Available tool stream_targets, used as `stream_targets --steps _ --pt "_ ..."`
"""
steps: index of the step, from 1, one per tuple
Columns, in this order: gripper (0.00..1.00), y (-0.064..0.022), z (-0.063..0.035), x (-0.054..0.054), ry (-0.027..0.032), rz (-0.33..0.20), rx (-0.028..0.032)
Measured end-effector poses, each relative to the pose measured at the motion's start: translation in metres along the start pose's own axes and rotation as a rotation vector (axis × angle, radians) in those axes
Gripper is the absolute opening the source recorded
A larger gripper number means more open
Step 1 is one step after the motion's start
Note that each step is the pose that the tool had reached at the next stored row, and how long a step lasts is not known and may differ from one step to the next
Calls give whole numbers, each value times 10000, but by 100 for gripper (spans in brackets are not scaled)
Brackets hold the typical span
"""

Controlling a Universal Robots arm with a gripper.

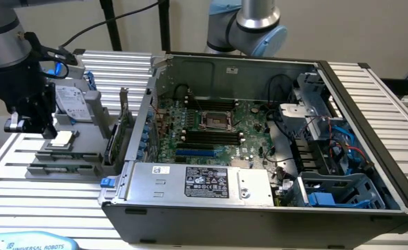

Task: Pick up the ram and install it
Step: 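Pick up the ram and move it above insertion slot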

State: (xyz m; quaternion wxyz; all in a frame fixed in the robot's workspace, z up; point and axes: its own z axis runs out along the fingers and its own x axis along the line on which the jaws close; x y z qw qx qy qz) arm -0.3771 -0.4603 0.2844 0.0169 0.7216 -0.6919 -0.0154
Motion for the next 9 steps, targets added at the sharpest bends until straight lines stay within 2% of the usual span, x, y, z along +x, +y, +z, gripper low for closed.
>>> stream_targets --steps 9 --pt "12 -14 136 60 10 -217 17"
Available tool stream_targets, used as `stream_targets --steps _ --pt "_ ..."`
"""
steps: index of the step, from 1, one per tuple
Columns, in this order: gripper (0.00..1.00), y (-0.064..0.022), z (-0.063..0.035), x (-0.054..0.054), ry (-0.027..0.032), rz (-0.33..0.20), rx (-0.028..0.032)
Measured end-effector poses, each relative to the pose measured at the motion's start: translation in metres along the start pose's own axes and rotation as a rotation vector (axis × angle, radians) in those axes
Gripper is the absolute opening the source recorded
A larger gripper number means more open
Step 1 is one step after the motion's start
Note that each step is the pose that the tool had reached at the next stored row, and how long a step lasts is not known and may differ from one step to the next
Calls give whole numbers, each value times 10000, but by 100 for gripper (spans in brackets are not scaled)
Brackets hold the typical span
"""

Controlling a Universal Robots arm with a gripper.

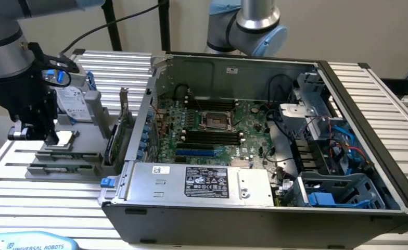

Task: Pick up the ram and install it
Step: 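Pick up the ram and move it above insertion slot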

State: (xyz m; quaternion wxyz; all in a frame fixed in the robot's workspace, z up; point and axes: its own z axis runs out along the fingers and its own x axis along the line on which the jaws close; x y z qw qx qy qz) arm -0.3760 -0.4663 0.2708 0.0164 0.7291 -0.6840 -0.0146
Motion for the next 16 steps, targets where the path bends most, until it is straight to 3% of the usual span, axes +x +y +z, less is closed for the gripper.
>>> stream_targets --steps 1,3,5,6,16 --pt "12 -3 14 5 2 -21 3" --pt "24 -9 44 14 3 -58 9" --pt "24 -17 75 25 4 -86 15" --pt "31 -21 90 31 5 -99 17" --pt "31 -46 265 89 8 -174 22"
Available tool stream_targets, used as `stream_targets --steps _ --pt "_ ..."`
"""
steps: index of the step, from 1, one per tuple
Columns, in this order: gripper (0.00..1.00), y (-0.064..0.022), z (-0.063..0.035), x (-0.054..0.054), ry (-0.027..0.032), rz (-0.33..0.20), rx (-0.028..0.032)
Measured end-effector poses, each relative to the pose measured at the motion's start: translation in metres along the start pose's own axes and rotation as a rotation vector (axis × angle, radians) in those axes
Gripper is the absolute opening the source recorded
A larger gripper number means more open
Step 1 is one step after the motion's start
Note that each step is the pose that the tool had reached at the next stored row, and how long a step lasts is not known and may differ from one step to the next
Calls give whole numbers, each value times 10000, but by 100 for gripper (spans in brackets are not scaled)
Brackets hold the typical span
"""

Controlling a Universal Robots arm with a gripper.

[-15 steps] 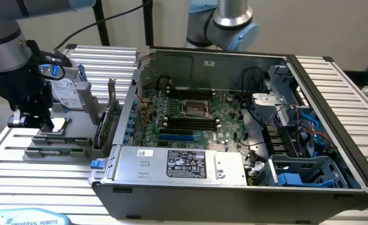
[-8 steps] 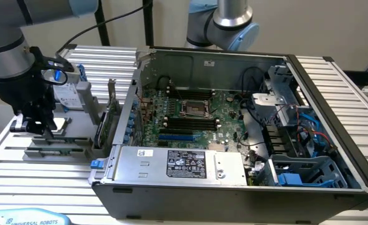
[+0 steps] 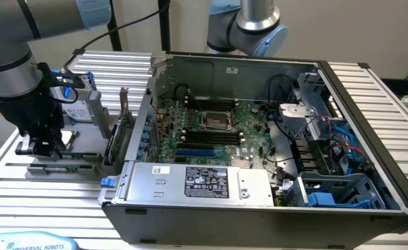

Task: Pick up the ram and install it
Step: 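Pick up the ram and move it above insertion slot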

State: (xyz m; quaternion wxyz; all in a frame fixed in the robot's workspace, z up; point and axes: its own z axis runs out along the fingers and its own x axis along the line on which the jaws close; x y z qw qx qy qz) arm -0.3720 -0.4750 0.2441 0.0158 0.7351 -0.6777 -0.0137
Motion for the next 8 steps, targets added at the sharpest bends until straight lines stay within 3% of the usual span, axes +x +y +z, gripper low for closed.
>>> stream_targets --steps 8 --pt "31 -9 146 2 2 -44 0"
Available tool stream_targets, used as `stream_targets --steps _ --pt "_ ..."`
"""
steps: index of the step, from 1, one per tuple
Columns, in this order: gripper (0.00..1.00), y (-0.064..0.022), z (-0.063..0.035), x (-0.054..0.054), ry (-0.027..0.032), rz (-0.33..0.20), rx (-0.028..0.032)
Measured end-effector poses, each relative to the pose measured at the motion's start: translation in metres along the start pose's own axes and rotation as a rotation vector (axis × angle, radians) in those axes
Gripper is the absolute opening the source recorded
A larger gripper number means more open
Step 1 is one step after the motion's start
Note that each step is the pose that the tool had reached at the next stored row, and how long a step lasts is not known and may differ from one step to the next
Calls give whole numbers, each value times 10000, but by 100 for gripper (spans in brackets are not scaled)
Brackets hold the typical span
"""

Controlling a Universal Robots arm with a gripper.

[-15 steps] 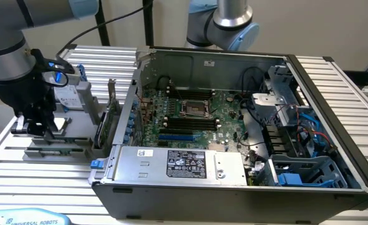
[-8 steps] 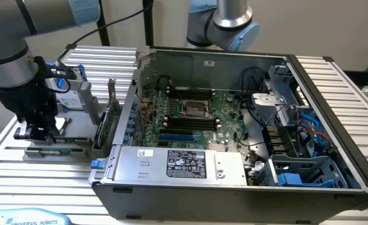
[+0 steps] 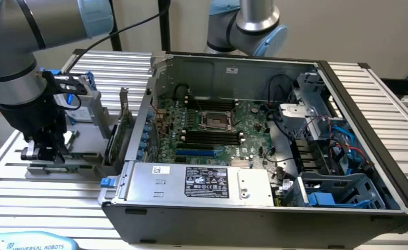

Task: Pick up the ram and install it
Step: 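Pick up the ram and move it above insertion slot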

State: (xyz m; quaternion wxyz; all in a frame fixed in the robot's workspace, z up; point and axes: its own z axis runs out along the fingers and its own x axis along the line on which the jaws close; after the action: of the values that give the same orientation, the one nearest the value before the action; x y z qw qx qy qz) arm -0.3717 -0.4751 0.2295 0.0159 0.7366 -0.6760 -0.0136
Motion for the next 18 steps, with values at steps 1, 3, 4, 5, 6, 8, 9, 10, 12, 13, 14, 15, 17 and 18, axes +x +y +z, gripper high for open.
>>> stream_targets --steps 1,3,4,5,6,8,9,10,12,13,14,15,17,18 --pt "31 -1 18 0 1 -4 0" --pt "31 -2 55 0 1 -14 0" --pt "31 -3 73 0 1 -19 1" --pt "31 -4 90 -1 1 -24 1" --pt "31 -5 110 -1 1 -29 0" --pt "31 -6 146 -3 1 -37 1" --pt "31 -7 164 -3 2 -41 1" --pt "31 -8 181 -3 4 -43 0" --pt "31 -9 217 -3 8 -44 1" --pt "31 -10 235 -3 11 -44 1" --pt "31 -9 253 -3 15 -44 -1" --pt "31 -7 273 -4 18 -44 0" --pt "31 4 308 -5 36 -43 -3" --pt "31 10 323 -5 45 -43 -4"
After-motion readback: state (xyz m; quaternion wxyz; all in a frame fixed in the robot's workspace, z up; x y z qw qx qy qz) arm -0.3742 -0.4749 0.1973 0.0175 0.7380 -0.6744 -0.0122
